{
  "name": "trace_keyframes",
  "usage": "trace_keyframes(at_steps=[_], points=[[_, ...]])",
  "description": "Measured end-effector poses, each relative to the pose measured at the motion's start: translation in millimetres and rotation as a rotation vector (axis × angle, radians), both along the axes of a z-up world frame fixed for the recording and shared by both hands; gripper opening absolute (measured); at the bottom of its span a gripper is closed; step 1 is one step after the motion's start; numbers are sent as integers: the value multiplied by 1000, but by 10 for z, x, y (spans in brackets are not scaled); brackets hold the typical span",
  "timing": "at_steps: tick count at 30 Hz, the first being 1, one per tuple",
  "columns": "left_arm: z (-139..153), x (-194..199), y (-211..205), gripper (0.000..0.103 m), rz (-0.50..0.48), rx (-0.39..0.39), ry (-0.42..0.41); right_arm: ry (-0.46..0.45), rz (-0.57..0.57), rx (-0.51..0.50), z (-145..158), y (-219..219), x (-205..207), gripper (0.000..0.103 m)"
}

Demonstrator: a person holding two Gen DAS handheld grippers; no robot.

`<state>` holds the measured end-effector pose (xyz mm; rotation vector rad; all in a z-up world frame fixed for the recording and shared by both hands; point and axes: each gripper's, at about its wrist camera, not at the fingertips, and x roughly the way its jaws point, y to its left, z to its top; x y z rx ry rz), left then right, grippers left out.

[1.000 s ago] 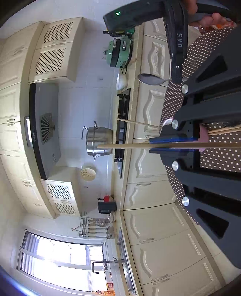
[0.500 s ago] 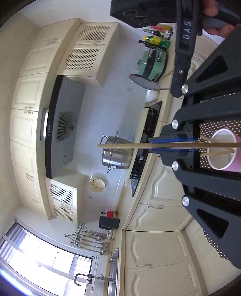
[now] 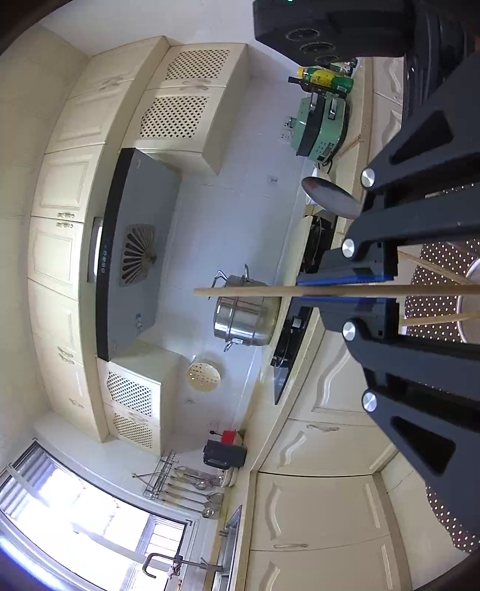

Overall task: Organize utensils
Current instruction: 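Lift the chopstick and spoon and lower both into the pink cup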

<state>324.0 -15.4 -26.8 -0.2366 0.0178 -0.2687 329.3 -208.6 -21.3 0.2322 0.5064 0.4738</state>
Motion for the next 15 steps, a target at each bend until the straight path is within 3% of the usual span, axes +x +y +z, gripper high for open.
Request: trace_keyframes(at_steps=[7,15], points=[[-147,50,-15,6,26,18,-6,16,0,-11,-139,-6,-14,4],[-64,40,44,6,15,-15,-11,20,6,-13,-195,26,-58,4]])
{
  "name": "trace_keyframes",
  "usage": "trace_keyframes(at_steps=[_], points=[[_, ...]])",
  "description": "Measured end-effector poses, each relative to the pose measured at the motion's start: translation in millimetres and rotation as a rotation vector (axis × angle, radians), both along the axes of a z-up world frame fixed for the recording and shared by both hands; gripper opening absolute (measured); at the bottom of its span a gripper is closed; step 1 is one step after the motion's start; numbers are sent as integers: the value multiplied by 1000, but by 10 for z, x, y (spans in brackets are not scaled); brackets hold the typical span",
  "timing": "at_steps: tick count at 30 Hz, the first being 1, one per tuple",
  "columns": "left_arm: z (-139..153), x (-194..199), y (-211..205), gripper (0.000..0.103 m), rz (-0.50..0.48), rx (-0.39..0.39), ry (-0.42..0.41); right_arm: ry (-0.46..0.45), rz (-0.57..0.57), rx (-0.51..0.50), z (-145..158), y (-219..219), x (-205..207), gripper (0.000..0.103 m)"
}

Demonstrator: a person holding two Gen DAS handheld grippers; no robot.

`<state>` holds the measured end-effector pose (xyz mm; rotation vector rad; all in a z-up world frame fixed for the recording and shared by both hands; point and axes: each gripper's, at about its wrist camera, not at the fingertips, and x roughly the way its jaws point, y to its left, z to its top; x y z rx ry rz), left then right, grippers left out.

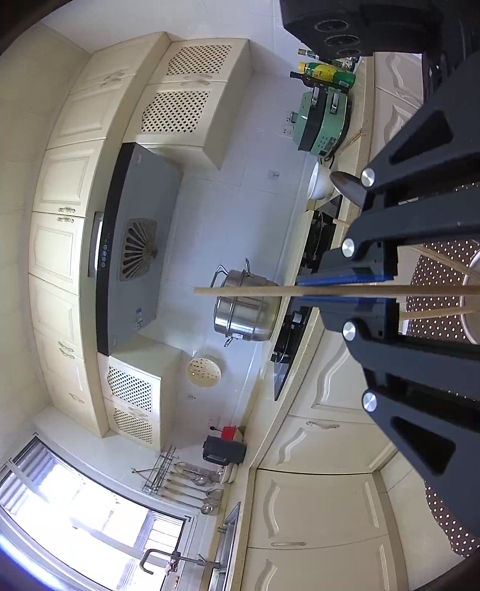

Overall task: Organize utensils
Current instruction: 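Lift the chopstick and spoon and lower both into the pink cup, then open both tools and withdraw them from the cup over the pile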

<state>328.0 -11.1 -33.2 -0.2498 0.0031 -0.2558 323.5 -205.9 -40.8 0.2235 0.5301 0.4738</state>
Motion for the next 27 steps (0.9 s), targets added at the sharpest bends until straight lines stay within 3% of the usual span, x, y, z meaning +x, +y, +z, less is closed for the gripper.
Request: trace_keyframes(at_steps=[11,22,23,25,27], points=[[-191,-19,-70,6,30,44,-2,7,-3,-2,-99,14,-22,4],[-346,-175,2,7,-49,55,142,27,-13,-3,-165,-18,-85,5],[-344,-200,12,9,-53,60,149,30,-16,-2,-170,-23,-94,5],[-327,-264,27,34,-39,79,155,30,-28,6,-171,-43,-128,5],[-314,-319,48,38,-42,85,160,41,-35,5,-182,-41,-144,7]])
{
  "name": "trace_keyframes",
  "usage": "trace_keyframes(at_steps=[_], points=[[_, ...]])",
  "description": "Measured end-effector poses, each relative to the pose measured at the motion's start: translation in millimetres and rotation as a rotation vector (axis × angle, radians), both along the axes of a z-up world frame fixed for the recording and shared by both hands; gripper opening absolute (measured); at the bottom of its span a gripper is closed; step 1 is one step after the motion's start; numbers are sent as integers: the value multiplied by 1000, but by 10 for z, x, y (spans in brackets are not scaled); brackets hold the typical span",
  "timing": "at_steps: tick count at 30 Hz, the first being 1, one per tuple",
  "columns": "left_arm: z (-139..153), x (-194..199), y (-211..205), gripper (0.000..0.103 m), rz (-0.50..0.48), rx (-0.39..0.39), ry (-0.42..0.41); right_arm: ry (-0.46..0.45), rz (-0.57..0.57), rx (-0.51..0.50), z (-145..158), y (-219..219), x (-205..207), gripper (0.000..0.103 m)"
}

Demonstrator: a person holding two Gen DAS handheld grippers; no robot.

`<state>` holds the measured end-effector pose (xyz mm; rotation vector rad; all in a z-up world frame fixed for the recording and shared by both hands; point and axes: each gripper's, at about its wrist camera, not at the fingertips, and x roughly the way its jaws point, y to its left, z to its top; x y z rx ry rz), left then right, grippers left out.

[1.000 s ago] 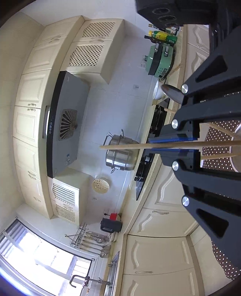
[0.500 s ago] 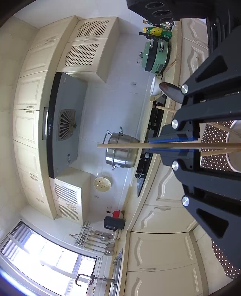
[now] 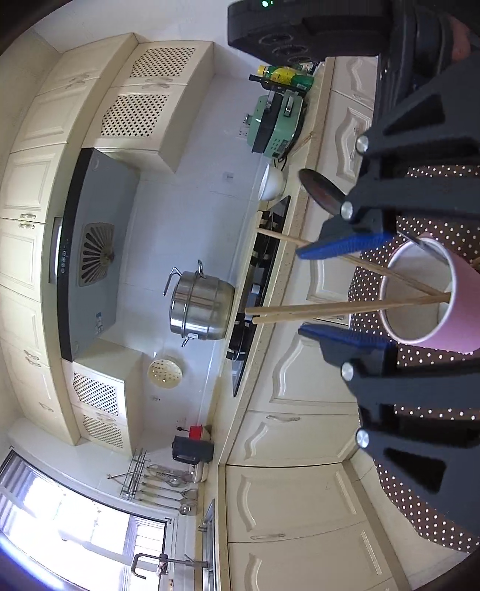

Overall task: Organize utensils
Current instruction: 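Open both tools and withdraw them from the cup over the pile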

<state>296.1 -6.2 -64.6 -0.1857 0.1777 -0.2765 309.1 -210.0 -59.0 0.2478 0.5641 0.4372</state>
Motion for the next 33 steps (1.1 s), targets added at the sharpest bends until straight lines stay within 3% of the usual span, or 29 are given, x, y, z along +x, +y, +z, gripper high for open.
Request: trace_keyframes(at_steps=[5,10,15,21,28,33], points=[[32,-112,72,50,-14,14,74,9,-25,-13,-18,7,-50,10],[73,-201,157,58,-20,20,156,5,-49,2,6,-40,-122,46],[56,-281,265,59,-32,15,264,8,-61,-3,39,-93,-242,46],[-172,-341,355,58,-86,9,459,38,-68,-24,-23,-205,-453,47],[-689,-312,233,58,-136,122,754,123,-50,-99,-264,-256,-688,48],[-1006,-401,123,58,-144,250,875,196,-23,-143,-497,-262,-812,48]])
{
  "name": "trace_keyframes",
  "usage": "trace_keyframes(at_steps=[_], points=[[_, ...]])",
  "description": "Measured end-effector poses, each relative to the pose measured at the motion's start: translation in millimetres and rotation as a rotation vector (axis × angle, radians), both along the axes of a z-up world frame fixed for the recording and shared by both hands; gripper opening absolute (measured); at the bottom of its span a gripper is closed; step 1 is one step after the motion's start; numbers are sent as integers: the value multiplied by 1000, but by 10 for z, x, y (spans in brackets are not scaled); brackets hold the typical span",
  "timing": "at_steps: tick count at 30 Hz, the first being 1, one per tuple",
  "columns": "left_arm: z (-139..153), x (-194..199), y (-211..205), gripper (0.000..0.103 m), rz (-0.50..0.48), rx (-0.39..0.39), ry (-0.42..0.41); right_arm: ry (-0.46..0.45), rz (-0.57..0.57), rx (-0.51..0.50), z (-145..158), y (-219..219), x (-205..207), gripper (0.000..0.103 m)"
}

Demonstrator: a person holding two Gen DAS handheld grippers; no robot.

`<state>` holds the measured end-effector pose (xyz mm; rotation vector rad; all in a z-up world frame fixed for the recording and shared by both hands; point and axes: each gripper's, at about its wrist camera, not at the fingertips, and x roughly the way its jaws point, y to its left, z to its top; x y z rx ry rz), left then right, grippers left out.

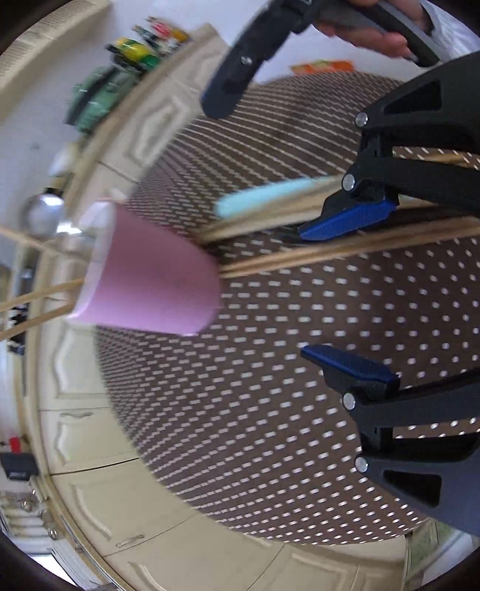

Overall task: Organize utensils
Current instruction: 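Open both tools and withdraw them from the cup over the pile, then grasp a chopstick with the left tool while the right tool grasps another chopstick, lift toward cup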

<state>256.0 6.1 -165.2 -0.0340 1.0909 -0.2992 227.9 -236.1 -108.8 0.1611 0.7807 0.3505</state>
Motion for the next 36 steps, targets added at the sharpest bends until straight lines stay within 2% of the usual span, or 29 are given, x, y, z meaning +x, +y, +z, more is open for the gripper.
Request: trace_keyframes(at_steps=[3,6,12,13,14,15,17,19,21,26,28,36], points=[[-129,-94,-30,58,-12,61,27,28,10,2,-96,-5,-53,48],[-173,-185,-69,59,-23,108,11,46,23,-1,-176,3,-111,48],[-179,-272,-125,59,-15,149,-8,57,39,3,-216,34,-159,49],[-184,-258,-180,59,-9,179,-18,57,40,4,-216,39,-165,49],[-203,-254,-217,59,6,243,-21,58,41,5,-215,46,-174,49],[-198,-261,-279,59,7,260,-27,58,42,6,-210,48,-187,49],[-183,-301,-259,59,14,231,-31,53,44,4,-204,39,-209,49],[-142,-331,-196,59,20,157,-23,57,40,6,-210,22,-212,50],[-84,-359,-154,59,40,127,-35,61,37,7,-217,17,-214,50],[-131,-404,-346,59,-12,184,-32,64,32,13,-219,-2,-226,50],[-145,-388,-429,60,-10,194,-47,66,31,15,-222,-11,-227,50],[-152,-228,-558,60,-18,236,-14,75,35,12,-216,-6,-215,50]])
